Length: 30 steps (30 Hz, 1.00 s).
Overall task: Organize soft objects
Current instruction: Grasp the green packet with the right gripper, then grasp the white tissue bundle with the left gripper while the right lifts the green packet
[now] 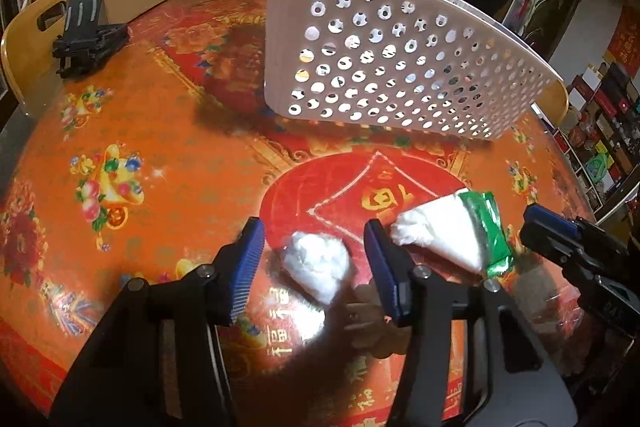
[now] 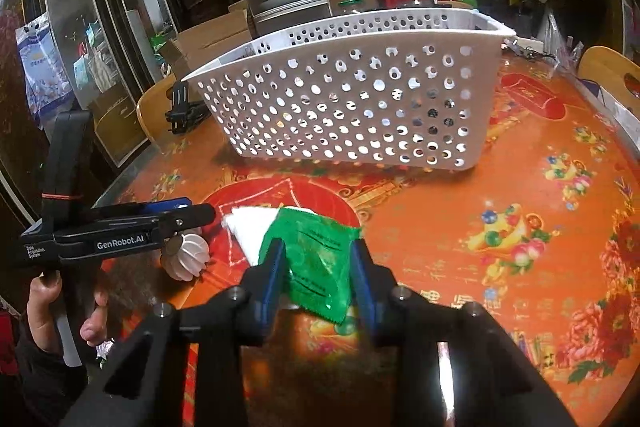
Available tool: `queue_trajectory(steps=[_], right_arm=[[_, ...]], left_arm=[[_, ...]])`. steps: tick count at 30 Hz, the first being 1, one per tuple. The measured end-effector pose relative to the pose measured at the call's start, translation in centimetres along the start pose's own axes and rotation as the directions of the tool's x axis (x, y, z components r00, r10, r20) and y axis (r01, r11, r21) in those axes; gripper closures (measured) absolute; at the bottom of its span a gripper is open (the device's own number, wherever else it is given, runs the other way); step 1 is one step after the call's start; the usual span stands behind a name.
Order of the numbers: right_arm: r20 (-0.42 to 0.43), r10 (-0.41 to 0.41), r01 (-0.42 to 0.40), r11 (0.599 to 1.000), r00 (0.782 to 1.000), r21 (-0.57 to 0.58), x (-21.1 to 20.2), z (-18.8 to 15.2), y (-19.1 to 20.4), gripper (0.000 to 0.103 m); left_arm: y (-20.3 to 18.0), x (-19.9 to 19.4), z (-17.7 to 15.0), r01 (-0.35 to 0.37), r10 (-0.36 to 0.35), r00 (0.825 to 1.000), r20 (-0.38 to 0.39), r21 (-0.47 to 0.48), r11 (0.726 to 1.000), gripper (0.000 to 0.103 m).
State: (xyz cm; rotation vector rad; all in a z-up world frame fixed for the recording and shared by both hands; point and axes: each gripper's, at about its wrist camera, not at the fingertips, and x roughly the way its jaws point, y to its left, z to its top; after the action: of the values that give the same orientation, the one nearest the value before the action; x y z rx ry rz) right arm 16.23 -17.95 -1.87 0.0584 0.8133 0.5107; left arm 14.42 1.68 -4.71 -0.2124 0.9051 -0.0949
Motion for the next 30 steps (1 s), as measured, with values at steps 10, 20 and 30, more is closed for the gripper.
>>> queue_trajectory(steps=[10, 20, 30], right_arm=[[0.004, 0.043, -0.044, 0.998, 0.999, 0.041, 0.0, -0.3, -0.5, 0.041], [-0.082, 0.069, -0.064, 0.995, 0.994, 0.070, 2.8, 0.2, 0.1, 0.038], [-0.115, 0.010, -0.012, 1.000, 0.993, -0.011, 3.4, 0.3, 1.5, 0.060]], left_arm=[[1.0, -0.9, -1.0, -0.020, 0.020, 1.000, 0.018, 0.013, 1.000, 0.036], [1.2, -1.4, -1.9, -0.037, 0.036, 0.998, 0.042, 0.022, 0.999, 0.023], [-0.6, -0.4, -1.4, -0.072, 0.070, 0.997, 0.029, 0.053, 0.996, 0.033]])
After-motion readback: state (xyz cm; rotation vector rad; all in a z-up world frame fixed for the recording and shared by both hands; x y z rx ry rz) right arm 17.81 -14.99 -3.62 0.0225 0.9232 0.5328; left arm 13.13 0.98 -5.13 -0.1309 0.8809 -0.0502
